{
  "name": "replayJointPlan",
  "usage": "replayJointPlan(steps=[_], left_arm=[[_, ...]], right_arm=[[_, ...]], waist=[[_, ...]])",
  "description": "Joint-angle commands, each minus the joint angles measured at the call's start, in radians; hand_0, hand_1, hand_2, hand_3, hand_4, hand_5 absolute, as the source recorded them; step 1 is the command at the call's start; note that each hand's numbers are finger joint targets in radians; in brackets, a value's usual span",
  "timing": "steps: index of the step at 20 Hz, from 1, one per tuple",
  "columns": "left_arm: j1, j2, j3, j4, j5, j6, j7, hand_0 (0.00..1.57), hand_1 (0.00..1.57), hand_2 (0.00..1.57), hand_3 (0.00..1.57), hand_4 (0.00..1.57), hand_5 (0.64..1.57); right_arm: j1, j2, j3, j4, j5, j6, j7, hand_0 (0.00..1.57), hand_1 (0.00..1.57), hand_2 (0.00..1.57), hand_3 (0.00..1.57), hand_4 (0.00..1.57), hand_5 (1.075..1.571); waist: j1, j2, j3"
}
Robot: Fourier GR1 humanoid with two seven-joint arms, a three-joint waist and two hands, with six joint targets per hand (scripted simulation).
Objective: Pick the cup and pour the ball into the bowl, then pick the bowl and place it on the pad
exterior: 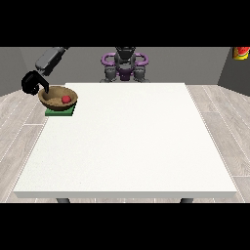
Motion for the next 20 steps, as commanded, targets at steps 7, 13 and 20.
replayJointPlan(steps=[7, 13, 20], left_arm=[[-0.015, 0.035, -0.005, 0.024, -0.002, 0.017, -0.019, 0.0, 0.0, 0.0, 0.0, 1.19, 1.565], [0.0, 0.055, 0.011, 0.056, 0.012, -0.014, -0.075, 0.0, 0.0, 0.0, 0.0, 1.19, 1.567], [0.013, 0.014, -0.039, 0.017, 0.012, -0.003, -0.035, 0.0, 0.0, 0.0, 0.0, 1.21, 1.569]], right_arm=[[-0.049, 0.115, -0.018, 0.004, -0.026, -0.11, -0.061, 1.46, 1.46, 1.4, 0.76, 0.0, 1.532], [-0.079, -0.019, -0.011, 0.012, 0.003, -0.082, -0.051, 1.15, 1.15, 1.32, 1.0, 0.19, 1.532], [-0.075, 0.046, 0.084, 0.042, 0.07, -0.048, -0.004, 0.0, 0.0, 0.0, 0.0, 0.0, 1.407]], waist=[[0.002, 0.025, 0.0009], [0.013, 0.072, 0.0005], [0.037, 0.011, 0.0008]])
